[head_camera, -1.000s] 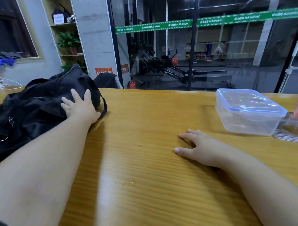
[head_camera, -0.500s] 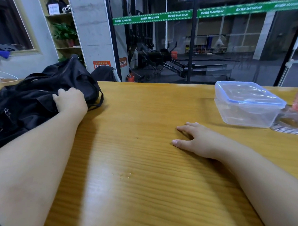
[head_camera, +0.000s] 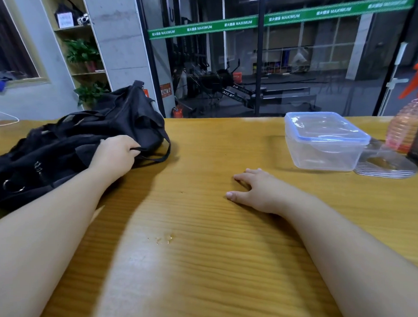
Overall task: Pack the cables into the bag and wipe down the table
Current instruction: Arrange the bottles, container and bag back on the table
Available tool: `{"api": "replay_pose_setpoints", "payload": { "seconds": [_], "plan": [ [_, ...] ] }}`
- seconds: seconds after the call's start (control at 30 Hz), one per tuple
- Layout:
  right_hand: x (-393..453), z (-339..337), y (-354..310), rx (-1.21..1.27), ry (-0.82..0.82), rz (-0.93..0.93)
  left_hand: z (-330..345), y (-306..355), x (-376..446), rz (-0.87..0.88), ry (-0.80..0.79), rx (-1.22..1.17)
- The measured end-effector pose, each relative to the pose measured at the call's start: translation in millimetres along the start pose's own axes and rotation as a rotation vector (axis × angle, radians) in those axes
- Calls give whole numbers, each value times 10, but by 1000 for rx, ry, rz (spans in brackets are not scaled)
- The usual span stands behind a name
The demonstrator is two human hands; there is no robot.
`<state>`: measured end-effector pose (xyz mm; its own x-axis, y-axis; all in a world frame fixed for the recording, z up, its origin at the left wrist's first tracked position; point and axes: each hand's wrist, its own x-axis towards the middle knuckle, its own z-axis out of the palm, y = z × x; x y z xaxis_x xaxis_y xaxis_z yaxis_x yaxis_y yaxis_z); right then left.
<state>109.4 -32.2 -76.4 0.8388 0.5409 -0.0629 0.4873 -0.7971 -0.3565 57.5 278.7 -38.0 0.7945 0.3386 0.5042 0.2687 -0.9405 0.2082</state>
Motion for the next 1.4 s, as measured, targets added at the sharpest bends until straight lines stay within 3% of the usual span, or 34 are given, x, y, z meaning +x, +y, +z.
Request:
{"api": "replay_pose_setpoints", "payload": {
  "seconds": [0.4,0.67,0.87,0.93,1.03,1.17,1.27,1.4],
  "plan": [
    [-73,-40,23,79,51,-14,149,780,-115,408,-95,-358],
    [-93,-97,60,246,412,55,167,956,-316,449,-286,-687],
    [25,-340,-8,439,813,8,106,991,-342,568,-248,-507],
    [116,-494,-40,426,813,-13,67,1008,-294,634,-181,-436],
    [285,-763,-56,417,739,-17,2,1040,-247,553,-175,-363],
    [526,-1040,-20,297,695,-14,110,1111,-305,506,-182,-35],
    [670,-1239,24,-65,677,-103,238,1048,-344,517,-127,55],
    [889,-1467,68,-454,458,-219,284,919,-251,607,-145,74]
  ]
}}
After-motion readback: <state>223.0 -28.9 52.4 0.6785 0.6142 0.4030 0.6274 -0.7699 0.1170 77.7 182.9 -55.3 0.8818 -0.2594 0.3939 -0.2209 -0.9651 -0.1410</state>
